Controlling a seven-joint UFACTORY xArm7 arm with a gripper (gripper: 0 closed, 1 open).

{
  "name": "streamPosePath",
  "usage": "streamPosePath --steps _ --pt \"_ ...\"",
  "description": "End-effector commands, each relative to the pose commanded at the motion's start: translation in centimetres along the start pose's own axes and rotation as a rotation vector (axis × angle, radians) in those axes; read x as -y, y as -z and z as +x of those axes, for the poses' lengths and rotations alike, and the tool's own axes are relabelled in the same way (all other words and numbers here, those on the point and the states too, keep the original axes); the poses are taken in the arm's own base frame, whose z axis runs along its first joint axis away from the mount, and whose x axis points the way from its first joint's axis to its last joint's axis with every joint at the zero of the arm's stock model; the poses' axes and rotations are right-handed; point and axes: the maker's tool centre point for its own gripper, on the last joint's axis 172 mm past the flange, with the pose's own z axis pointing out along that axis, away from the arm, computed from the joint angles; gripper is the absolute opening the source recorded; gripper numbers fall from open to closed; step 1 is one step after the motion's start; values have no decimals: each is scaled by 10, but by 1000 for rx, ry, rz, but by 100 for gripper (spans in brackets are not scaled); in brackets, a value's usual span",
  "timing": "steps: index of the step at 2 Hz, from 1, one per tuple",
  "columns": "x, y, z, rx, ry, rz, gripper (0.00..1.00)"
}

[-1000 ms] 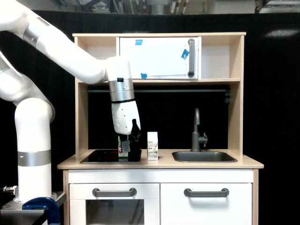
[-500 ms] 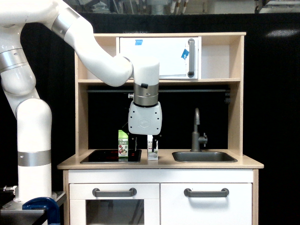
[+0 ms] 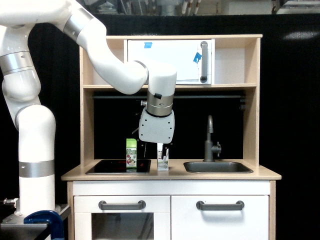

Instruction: Put the white box into the sink

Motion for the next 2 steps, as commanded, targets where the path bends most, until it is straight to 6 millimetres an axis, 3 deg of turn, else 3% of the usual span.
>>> streamPosePath --steps 1,2 --pt "-6 -5 5 35 -4 -26 100" --pt "-12 -22 26 37 19 -13 100"
